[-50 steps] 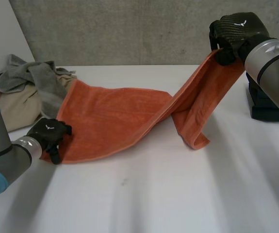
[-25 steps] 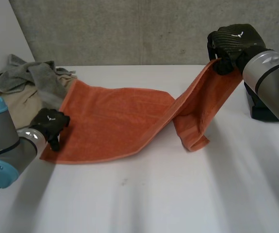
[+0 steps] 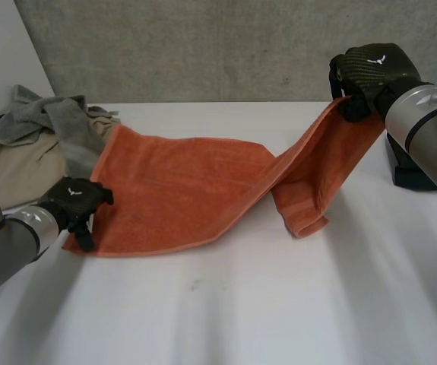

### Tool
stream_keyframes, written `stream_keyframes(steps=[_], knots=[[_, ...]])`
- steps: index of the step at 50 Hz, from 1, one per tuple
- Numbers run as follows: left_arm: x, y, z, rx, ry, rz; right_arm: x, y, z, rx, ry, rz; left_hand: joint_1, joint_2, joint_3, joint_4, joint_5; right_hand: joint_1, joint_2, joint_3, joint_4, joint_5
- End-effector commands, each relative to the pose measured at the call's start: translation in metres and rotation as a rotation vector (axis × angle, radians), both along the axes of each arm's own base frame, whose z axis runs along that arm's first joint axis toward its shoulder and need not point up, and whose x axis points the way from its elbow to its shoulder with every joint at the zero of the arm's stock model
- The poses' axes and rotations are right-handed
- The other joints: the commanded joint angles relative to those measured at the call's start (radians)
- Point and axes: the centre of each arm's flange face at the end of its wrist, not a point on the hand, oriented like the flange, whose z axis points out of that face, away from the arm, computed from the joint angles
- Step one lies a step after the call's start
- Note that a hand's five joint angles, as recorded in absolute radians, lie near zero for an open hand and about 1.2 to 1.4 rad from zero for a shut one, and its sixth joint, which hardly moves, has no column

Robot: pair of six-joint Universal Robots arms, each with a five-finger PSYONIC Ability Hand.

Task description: Fold the laundry.

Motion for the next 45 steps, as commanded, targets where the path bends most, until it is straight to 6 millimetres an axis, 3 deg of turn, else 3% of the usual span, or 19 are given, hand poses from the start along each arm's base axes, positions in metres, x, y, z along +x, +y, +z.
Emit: stream_keyframes(steps=[1, 13, 30, 33, 36, 38, 43, 45], knots=[[0.009, -0.013, -0.021, -0.023, -0.073, 0.002, 0.000, 0.002, -0.004, 0.013, 0.004, 0.001, 0.089, 0.096, 0.099, 0.102, 0.106, 0.266, 0.220, 0.209, 0.200, 0.229], [0.012, -0.022, -0.032, -0.031, -0.097, -0.004, -0.001, 0.001, -0.009, 0.027, 0.009, -0.002, 0.083, 0.090, 0.093, 0.096, 0.100, 0.266, 0.220, 0.209, 0.200, 0.229], [0.003, -0.044, -0.029, -0.149, -0.081, -0.017, -0.001, 0.003, -0.020, 0.057, 0.019, 0.005, 0.221, 0.228, 0.231, 0.234, 0.238, 0.266, 0.220, 0.209, 0.200, 0.229], [0.001, -0.048, -0.028, -0.158, -0.074, -0.020, -0.002, 0.003, -0.021, 0.058, 0.019, 0.005, 0.327, 0.333, 0.337, 0.339, 0.344, 0.266, 0.220, 0.209, 0.200, 0.229], [-0.002, -0.050, -0.028, -0.165, -0.072, -0.029, -0.003, 0.003, -0.022, 0.061, 0.020, 0.001, 0.576, 0.582, 0.586, 0.588, 0.593, 0.266, 0.220, 0.209, 0.200, 0.229], [-0.004, -0.051, -0.027, -0.171, -0.073, -0.037, -0.005, 0.003, -0.022, 0.062, 0.020, -0.002, 0.986, 0.993, 0.996, 0.999, 1.003, 0.266, 0.220, 0.209, 0.200, 0.229], [-0.001, -0.048, -0.016, -0.185, -0.070, -0.011, -0.012, 0.000, -0.022, 0.069, 0.023, -0.022, 1.020, 1.026, 1.030, 1.032, 1.037, 0.266, 0.220, 0.209, 0.200, 0.229], [0.003, -0.040, -0.002, -0.198, -0.049, 0.007, -0.021, 0.000, -0.023, 0.081, 0.034, -0.044, 1.020, 1.026, 1.030, 1.032, 1.037, 0.266, 0.220, 0.209, 0.200, 0.229]])
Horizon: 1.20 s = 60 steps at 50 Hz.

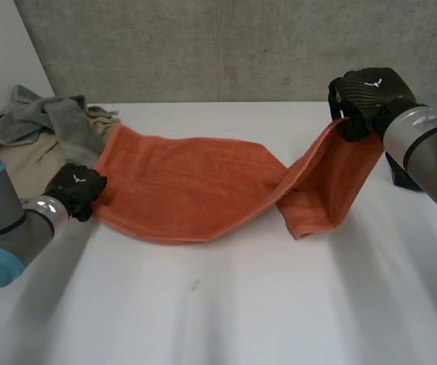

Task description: Fold the laundry.

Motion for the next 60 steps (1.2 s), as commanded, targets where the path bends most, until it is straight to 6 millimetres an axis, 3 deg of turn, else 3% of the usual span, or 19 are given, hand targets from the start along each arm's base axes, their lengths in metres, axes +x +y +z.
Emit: stream_keyframes(steps=[1, 3, 6, 11, 15, 18, 23, 28, 31, 33, 35, 36, 39, 40, 44, 46, 50, 53, 60], knots=[[0.008, 0.013, 0.031, -0.039, 0.036, 0.038, -0.018, -0.001, 0.001, 0.017, 0.020, -0.043, 0.257, 0.210, 0.220, 0.208, 0.246, 0.266, 0.220, 0.209, 0.200, 0.229], [0.012, 0.025, 0.055, -0.077, 0.054, 0.045, -0.027, 0.003, 0.001, 0.029, 0.074, -0.048, 0.257, 0.210, 0.220, 0.208, 0.246, 0.266, 0.220, 0.209, 0.200, 0.229], [0.017, 0.042, 0.072, -0.071, 0.054, 0.059, -0.037, 0.011, -0.002, 0.039, 0.186, -0.026, 0.257, 0.210, 0.220, 0.208, 0.246, 0.266, 0.220, 0.209, 0.200, 0.229], [0.031, 0.087, 0.111, -0.005, 0.015, 0.106, -0.069, 0.037, -0.032, 0.160, 0.545, 0.062, 0.257, 0.210, 0.220, 0.208, 0.246, 0.266, 0.220, 0.209, 0.200, 0.229], [0.038, 0.107, 0.130, 0.043, -0.005, 0.119, -0.086, 0.048, -0.050, 0.231, 0.735, 0.130, 0.257, 0.210, 0.220, 0.208, 0.246, 0.266, 0.220, 0.209, 0.200, 0.229], [0.037, 0.116, 0.134, 0.100, -0.019, 0.101, -0.088, 0.047, -0.065, 0.282, 0.762, 0.145, 0.257, 0.210, 0.220, 0.208, 0.246, 0.266, 0.220, 0.209, 0.200, 0.229], [0.025, 0.093, 0.117, 0.154, -0.061, 0.057, -0.076, 0.043, -0.091, 0.340, 0.770, 0.180, 0.257, 0.210, 0.220, 0.208, 0.246, 0.266, 0.220, 0.209, 0.200, 0.229], [0.007, 0.046, 0.098, 0.158, -0.138, 0.111, -0.061, 0.007, -0.104, 0.280, 0.775, 0.106, 0.257, 0.210, 0.220, 0.208, 0.246, 0.266, 0.220, 0.209, 0.200, 0.229], [-0.005, 0.024, 0.103, 0.105, -0.153, 0.130, -0.052, -0.015, -0.092, 0.188, 0.751, 0.034, 0.257, 0.210, 0.220, 0.208, 0.246, 0.266, 0.220, 0.209, 0.200, 0.229], [-0.016, 0.003, 0.133, -0.028, -0.122, 0.137, -0.044, -0.043, -0.066, 0.045, 0.697, -0.055, 0.257, 0.210, 0.220, 0.208, 0.246, 0.266, 0.220, 0.209, 0.200, 0.229], [-0.025, -0.007, 0.169, -0.163, -0.067, 0.132, -0.038, -0.062, -0.042, -0.070, 0.639, -0.118, 0.257, 0.210, 0.220, 0.208, 0.246, 0.266, 0.220, 0.209, 0.200, 0.229], [-0.031, -0.013, 0.206, -0.296, 0.013, 0.130, -0.035, -0.078, -0.013, -0.195, 0.561, -0.187, 0.257, 0.210, 0.220, 0.208, 0.246, 0.266, 0.220, 0.209, 0.200, 0.229], [-0.035, -0.016, 0.266, -0.520, 0.171, 0.132, -0.032, -0.095, 0.032, -0.380, 0.425, -0.274, 0.257, 0.210, 0.220, 0.208, 0.246, 0.266, 0.220, 0.209, 0.200, 0.229], [-0.035, -0.017, 0.300, -0.660, 0.280, 0.133, -0.032, -0.101, 0.058, -0.493, 0.334, -0.317, 0.257, 0.210, 0.220, 0.208, 0.246, 0.266, 0.220, 0.209, 0.200, 0.229], [-0.028, -0.014, 0.359, -0.939, 0.504, 0.139, -0.032, -0.100, 0.108, -0.744, 0.163, -0.362, 0.257, 0.210, 0.220, 0.208, 0.246, 0.266, 0.220, 0.209, 0.200, 0.229], [-0.024, -0.014, 0.370, -1.009, 0.543, 0.146, -0.033, -0.099, 0.118, -0.818, 0.135, -0.364, 0.257, 0.210, 0.220, 0.208, 0.246, 0.266, 0.220, 0.209, 0.200, 0.229], [-0.022, -0.021, 0.362, -0.991, 0.531, 0.164, -0.028, -0.095, 0.120, -0.891, 0.123, -0.321, 0.257, 0.210, 0.220, 0.208, 0.246, 0.266, 0.220, 0.209, 0.200, 0.229], [-0.023, -0.031, 0.335, -0.888, 0.508, 0.179, -0.026, -0.097, 0.108, -0.871, 0.134, -0.280, 0.257, 0.210, 0.220, 0.208, 0.246, 0.266, 0.220, 0.209, 0.200, 0.229], [-0.026, -0.048, 0.269, -0.705, 0.481, 0.186, -0.028, -0.111, 0.051, -0.685, 0.161, -0.222, 0.257, 0.210, 0.220, 0.208, 0.246, 0.266, 0.220, 0.209, 0.200, 0.229]])
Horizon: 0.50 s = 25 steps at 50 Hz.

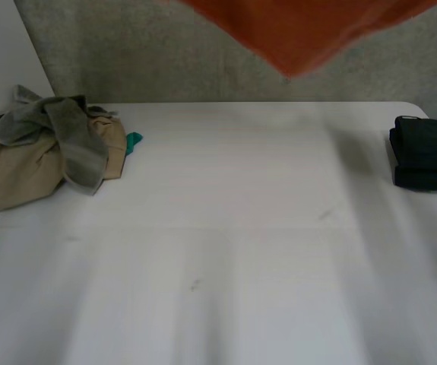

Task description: Fold the laundry.

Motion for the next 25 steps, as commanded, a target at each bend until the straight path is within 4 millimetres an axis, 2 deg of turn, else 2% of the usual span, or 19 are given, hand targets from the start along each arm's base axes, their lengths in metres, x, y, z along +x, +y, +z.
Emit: stream_keyframes(steps=[1, 2, 3, 6, 7, 10, 11, 15, 18, 21, 25], knots=[[-0.006, -0.018, -0.077, 0.222, -0.044, -0.030, 0.000, -0.013, -0.062, 0.214, 0.038, 0.044, 0.257, 0.198, 0.206, 0.197, 0.246, 0.266, 0.220, 0.209, 0.198, 0.216], [-0.007, -0.020, -0.087, 0.242, -0.052, -0.036, 0.000, -0.013, -0.070, 0.243, 0.044, 0.052, 0.257, 0.198, 0.206, 0.197, 0.246, 0.266, 0.220, 0.209, 0.198, 0.216], [-0.012, -0.022, -0.106, 0.283, -0.068, -0.050, 0.000, -0.015, -0.085, 0.291, 0.055, 0.069, 0.257, 0.198, 0.206, 0.197, 0.246, 0.266, 0.220, 0.209, 0.198, 0.216], [-0.018, -0.025, -0.137, 0.348, -0.084, -0.065, -0.002, -0.018, -0.108, 0.365, 0.057, 0.083, 0.257, 0.198, 0.206, 0.197, 0.246, 0.266, 0.220, 0.209, 0.198, 0.216], [-0.020, -0.027, -0.158, 0.397, -0.097, -0.069, -0.003, -0.019, -0.125, 0.415, 0.057, 0.097, 0.257, 0.198, 0.206, 0.197, 0.246, 0.266, 0.220, 0.209, 0.198, 0.216], [-0.025, -0.027, -0.190, 0.476, -0.122, -0.076, -0.003, -0.020, -0.149, 0.488, 0.061, 0.107, 0.257, 0.198, 0.206, 0.197, 0.246, 0.266, 0.220, 0.209, 0.198, 0.216], [-0.026, -0.026, -0.209, 0.525, -0.138, -0.077, -0.003, -0.019, -0.166, 0.534, 0.071, 0.107, 0.257, 0.198, 0.206, 0.197, 0.246, 0.266, 0.220, 0.209, 0.198, 0.216], [-0.029, -0.019, -0.250, 0.642, -0.180, -0.082, -0.005, -0.012, -0.196, 0.642, 0.126, 0.085, 0.257, 0.198, 0.206, 0.197, 0.246, 0.266, 0.220, 0.209, 0.198, 0.216], [-0.030, -0.010, -0.266, 0.713, -0.211, -0.085, -0.008, -0.002, -0.211, 0.725, 0.176, 0.071, 0.257, 0.198, 0.206, 0.197, 0.246, 0.266, 0.220, 0.209, 0.198, 0.216], [-0.029, 0.009, -0.280, 0.820, -0.262, -0.086, -0.014, 0.015, -0.224, 0.846, 0.257, 0.047, 0.257, 0.198, 0.206, 0.197, 0.246, 0.266, 0.220, 0.209, 0.198, 0.216], [-0.020, 0.045, -0.280, 0.945, -0.339, -0.077, -0.031, 0.050, -0.219, 1.014, 0.380, -0.003, 0.257, 0.198, 0.206, 0.197, 0.246, 0.266, 0.220, 0.209, 0.198, 0.216]])
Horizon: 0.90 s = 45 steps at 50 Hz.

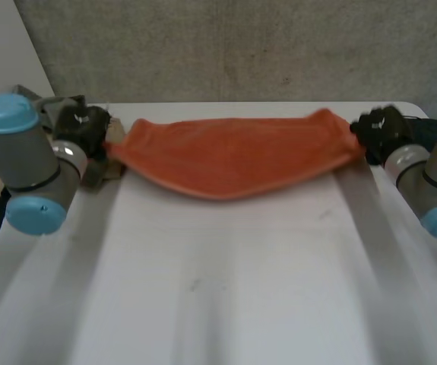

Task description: Fold the laundry.

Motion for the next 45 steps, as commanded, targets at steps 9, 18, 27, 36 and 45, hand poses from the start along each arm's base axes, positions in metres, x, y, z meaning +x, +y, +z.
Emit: stream_keyframes(steps=[9, 18, 27, 36, 45], knots=[[0.040, 0.122, 0.000, 0.409, -0.360, -0.021, -0.060, 0.110, 0.018, 0.452, 0.387, -0.032, 0.257, 0.198, 0.206, 0.197, 0.246, 0.266, 0.220, 0.209, 0.198, 0.216], [0.055, 0.153, -0.012, 0.573, -0.506, -0.068, -0.074, 0.135, 0.017, 0.498, 0.526, 0.017, 0.257, 0.198, 0.206, 0.197, 0.246, 0.266, 0.220, 0.209, 0.198, 0.216], [0.029, 0.099, 0.001, 0.362, -0.460, -0.039, -0.049, 0.080, -0.001, 0.320, 0.407, -0.019, 0.257, 0.198, 0.206, 0.197, 0.246, 0.266, 0.220, 0.209, 0.198, 0.216], [-0.002, 0.024, 0.001, 0.153, -0.378, 0.078, -0.019, 0.010, -0.016, 0.038, 0.280, -0.025, 0.257, 0.198, 0.206, 0.197, 0.246, 0.266, 0.220, 0.209, 0.198, 0.216], [-0.029, -0.018, -0.014, 0.048, -0.371, 0.095, -0.005, -0.035, -0.038, -0.169, 0.260, -0.038, 0.257, 0.198, 0.206, 0.197, 0.246, 0.266, 0.220, 0.209, 0.198, 0.216]])
